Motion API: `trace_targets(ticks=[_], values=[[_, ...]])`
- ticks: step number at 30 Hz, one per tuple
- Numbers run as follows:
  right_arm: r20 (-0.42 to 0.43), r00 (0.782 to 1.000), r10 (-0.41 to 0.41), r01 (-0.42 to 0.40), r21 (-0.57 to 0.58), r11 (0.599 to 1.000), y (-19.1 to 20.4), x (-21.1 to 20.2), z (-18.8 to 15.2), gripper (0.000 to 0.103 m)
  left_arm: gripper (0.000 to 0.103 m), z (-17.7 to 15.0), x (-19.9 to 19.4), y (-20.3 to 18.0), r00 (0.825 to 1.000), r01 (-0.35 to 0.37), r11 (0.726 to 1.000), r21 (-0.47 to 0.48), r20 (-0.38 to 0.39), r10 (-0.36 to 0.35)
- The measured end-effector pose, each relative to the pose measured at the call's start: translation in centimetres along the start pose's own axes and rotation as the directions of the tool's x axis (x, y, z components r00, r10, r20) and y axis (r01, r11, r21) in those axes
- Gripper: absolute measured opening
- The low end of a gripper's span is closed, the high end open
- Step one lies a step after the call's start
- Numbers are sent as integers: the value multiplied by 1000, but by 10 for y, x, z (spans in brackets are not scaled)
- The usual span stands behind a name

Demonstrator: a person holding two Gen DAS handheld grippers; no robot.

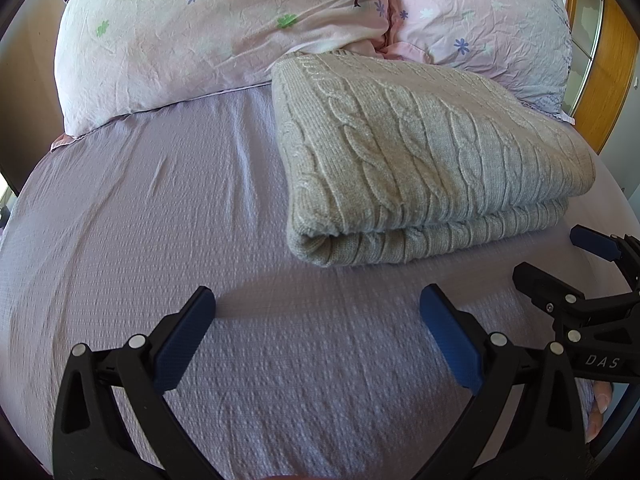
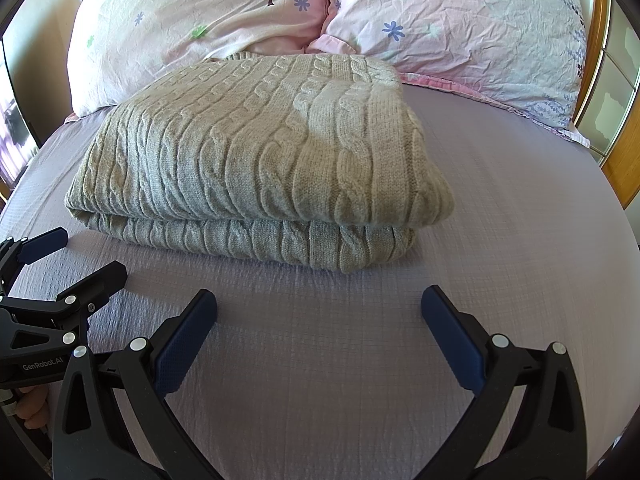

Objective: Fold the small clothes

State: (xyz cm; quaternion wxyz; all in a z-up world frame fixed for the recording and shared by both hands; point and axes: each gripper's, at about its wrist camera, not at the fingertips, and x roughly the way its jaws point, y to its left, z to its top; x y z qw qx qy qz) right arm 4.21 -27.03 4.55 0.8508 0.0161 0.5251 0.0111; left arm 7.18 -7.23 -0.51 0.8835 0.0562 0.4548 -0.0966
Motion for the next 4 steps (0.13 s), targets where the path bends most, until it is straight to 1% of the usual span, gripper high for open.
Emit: trace_targets(ticks=[4], values=[[0,1000,0,0,0,1000,0,0,0,102,101,0,0,0,1000,0,1000,0,0,0]])
